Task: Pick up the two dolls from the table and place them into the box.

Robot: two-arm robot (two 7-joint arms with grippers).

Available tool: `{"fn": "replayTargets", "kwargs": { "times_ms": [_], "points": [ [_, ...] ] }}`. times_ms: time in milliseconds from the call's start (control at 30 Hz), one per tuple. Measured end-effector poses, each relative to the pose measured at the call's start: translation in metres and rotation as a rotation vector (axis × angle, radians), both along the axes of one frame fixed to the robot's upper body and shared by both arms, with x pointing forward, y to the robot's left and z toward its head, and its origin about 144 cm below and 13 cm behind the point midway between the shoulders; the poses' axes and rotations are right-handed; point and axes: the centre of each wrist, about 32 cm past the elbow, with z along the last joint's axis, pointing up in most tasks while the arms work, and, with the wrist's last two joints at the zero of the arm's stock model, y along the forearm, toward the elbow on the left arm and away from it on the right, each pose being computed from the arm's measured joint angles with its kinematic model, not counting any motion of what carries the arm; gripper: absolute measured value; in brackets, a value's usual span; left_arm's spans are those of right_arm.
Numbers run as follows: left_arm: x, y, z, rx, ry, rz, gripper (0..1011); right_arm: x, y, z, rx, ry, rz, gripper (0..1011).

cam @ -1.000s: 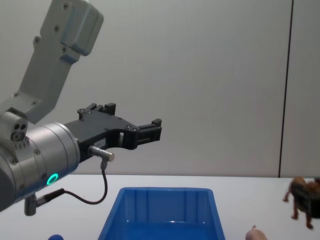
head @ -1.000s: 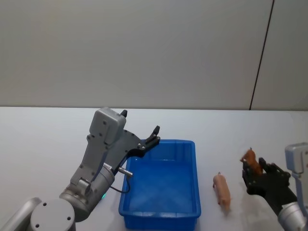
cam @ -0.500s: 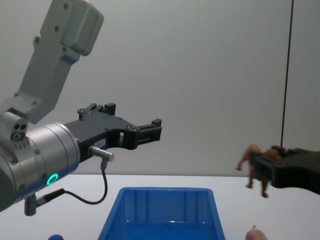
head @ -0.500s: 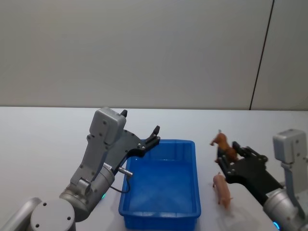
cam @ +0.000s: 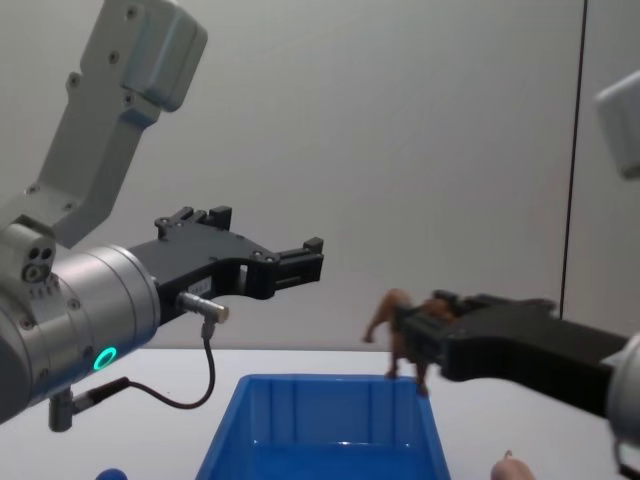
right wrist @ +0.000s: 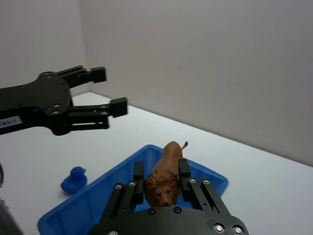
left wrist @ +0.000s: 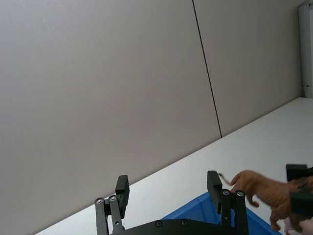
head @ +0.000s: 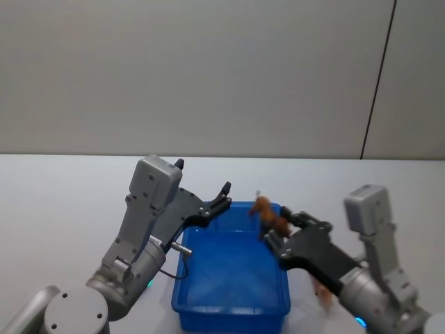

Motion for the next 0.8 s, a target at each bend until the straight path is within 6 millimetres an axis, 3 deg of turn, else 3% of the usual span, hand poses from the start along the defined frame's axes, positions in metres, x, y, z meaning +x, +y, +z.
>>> {"fn": "replayTargets", "kwargs": {
  "times_ms": [67, 200, 300, 667, 800],
  "points": [
    [0.000, 0.000, 0.000, 0.000, 0.000, 0.000, 1001, 0.005, 0.006, -0.003, -0.004, 0.003, 0.034, 407],
    [0.000, 0.000, 0.000, 0.000, 0.000, 0.000, 1001, 0.011, 0.013, -0.007, -0.017, 0.007, 0.074, 576],
    [0.000, 0.000, 0.000, 0.000, 0.000, 0.000, 1001, 0.015, 0.017, -0.010, -0.024, 0.013, 0.092, 622],
    [0.000, 0.000, 0.000, 0.000, 0.000, 0.000, 1001, 0.023, 0.027, -0.017, -0.060, 0.031, 0.094, 984],
    [0.000, 0.000, 0.000, 0.000, 0.000, 0.000, 1001, 0.022, 0.026, -0.018, -0.068, 0.036, 0.073, 1001]
  ]
}}
